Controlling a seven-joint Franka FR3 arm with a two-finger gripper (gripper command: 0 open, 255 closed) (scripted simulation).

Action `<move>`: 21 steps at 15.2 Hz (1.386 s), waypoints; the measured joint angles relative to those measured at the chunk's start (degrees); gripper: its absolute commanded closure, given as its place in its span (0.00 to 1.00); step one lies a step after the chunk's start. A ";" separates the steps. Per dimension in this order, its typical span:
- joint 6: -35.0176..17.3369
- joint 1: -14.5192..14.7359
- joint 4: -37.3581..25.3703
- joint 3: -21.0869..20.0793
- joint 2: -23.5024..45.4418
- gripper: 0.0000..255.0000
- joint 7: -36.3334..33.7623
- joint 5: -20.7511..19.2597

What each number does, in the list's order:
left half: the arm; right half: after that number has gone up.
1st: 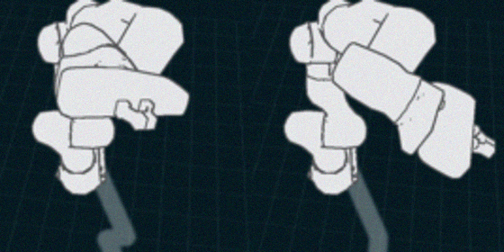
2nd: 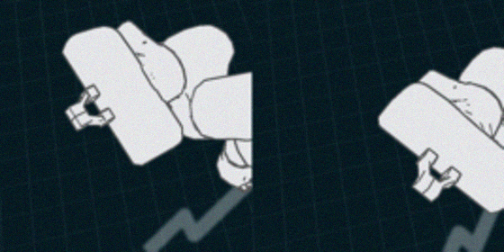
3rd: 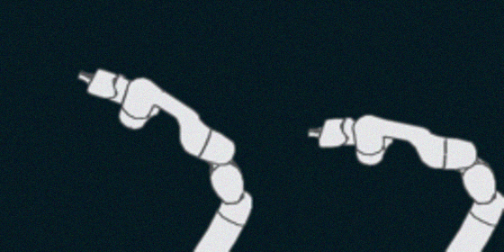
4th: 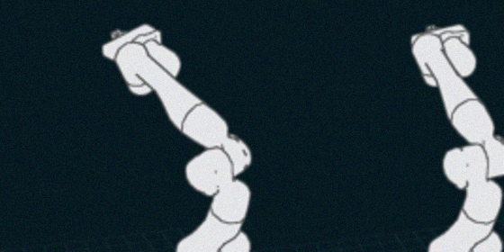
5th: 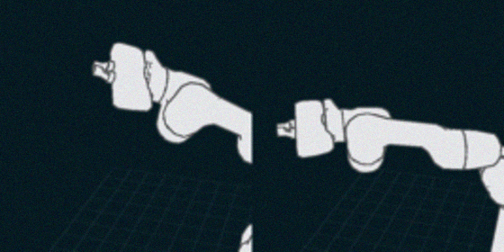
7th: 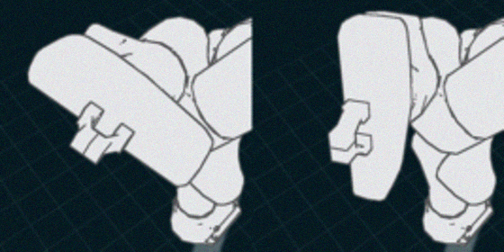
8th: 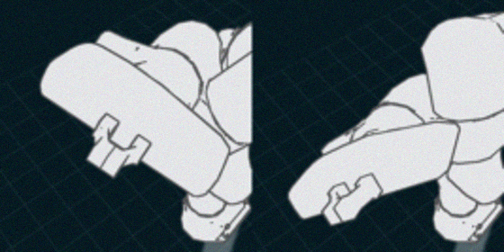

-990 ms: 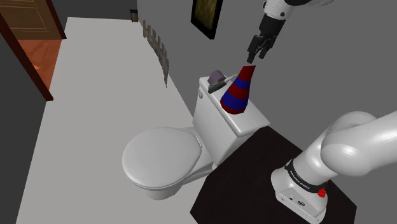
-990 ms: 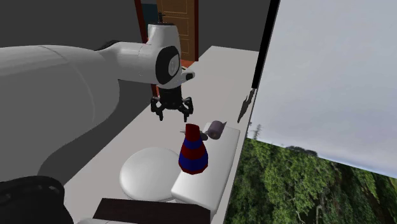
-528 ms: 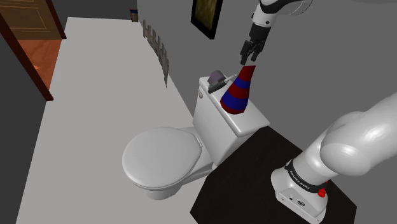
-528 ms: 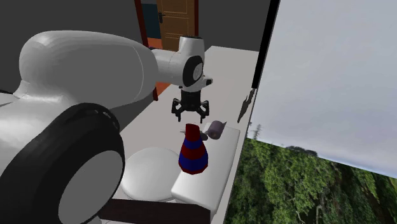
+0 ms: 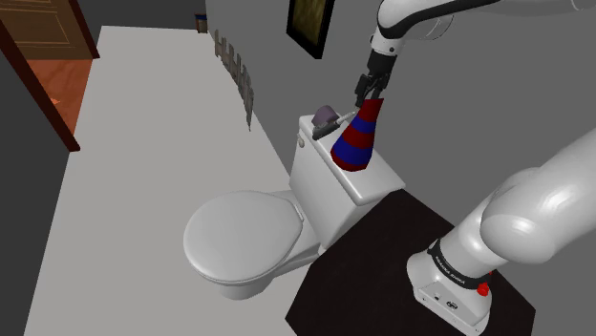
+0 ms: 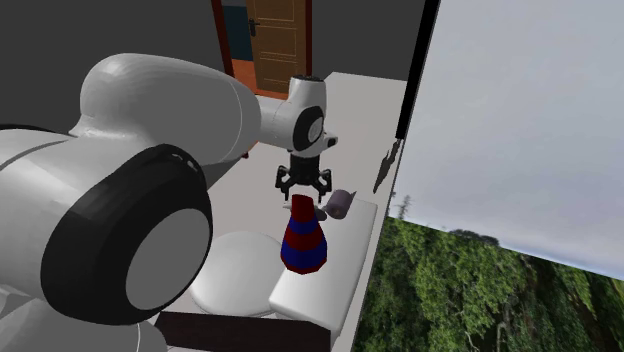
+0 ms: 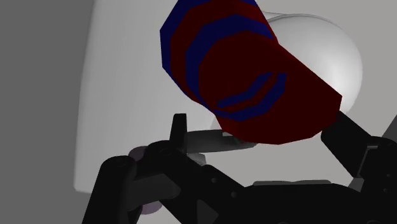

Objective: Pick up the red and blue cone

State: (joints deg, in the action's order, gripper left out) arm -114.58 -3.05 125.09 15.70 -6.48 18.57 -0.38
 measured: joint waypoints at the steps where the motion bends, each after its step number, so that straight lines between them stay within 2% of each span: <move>1: -0.68 -0.03 0.35 0.06 0.34 0.00 0.14 0.09; 2: -0.91 -0.05 0.53 0.10 0.39 1.00 0.21 0.09; 12: -1.15 -0.06 0.62 0.11 0.38 1.00 0.25 0.11; 21: 4.99 -0.13 -3.45 0.00 -1.55 1.00 -0.08 -0.44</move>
State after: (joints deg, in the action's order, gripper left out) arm -109.59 -3.17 121.63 15.69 -8.03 18.49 -0.81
